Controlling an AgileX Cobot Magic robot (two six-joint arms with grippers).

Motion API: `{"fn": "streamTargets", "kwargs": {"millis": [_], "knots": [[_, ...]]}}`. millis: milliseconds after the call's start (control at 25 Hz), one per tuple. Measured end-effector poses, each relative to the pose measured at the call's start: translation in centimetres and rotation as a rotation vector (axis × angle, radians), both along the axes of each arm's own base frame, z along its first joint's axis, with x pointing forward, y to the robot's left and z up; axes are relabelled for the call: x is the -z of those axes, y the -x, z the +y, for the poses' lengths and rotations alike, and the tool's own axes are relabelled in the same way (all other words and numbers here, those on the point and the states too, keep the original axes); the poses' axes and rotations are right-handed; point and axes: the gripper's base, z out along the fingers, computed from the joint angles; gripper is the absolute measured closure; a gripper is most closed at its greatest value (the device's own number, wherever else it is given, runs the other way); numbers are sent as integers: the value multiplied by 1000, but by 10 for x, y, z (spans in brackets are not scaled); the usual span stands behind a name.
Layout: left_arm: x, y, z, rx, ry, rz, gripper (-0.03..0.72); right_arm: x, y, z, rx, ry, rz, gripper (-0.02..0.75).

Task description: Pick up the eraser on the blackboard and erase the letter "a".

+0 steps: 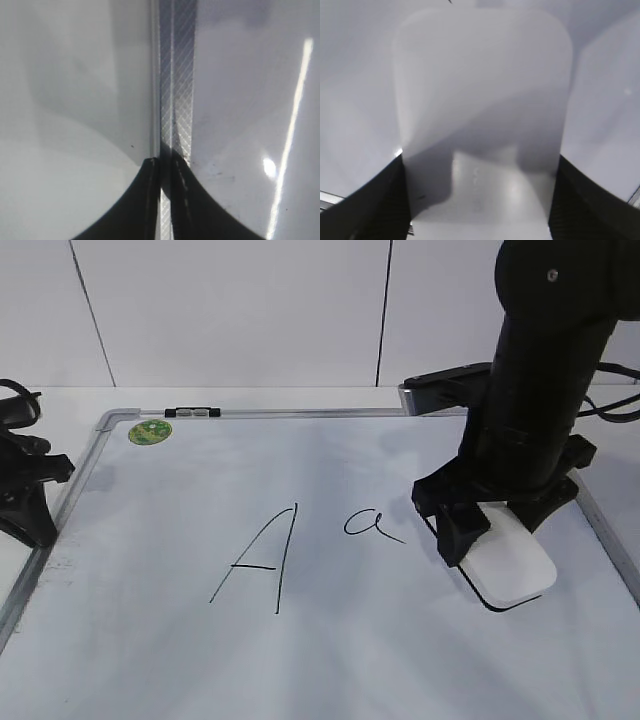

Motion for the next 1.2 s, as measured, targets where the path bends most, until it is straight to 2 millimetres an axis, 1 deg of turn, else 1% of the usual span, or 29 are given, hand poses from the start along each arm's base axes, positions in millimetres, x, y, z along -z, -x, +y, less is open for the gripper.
{"fn": "streamTargets", "kwargs": {"millis": [160, 280, 560, 840, 960, 1200], "knots": [[0, 0, 0, -1, 1, 0, 657, 0, -3, 2, 0, -18, -34, 200], [0, 0, 0, -2, 3, 0, 657, 2, -9, 5, 0, -26, -49, 200], [0, 0, -1, -4, 6, 0, 657, 16, -36, 19, 0, -13, -25, 200], [0, 0, -1, -6, 8, 0, 656, 20, -62, 32, -3, -13, -41, 200], [0, 0, -1, -6, 8, 0, 656, 27, -70, 36, -3, -7, -34, 200], [0, 0, -1, -6, 8, 0, 655, 55, -76, 39, -4, 21, 17, 200]]}}
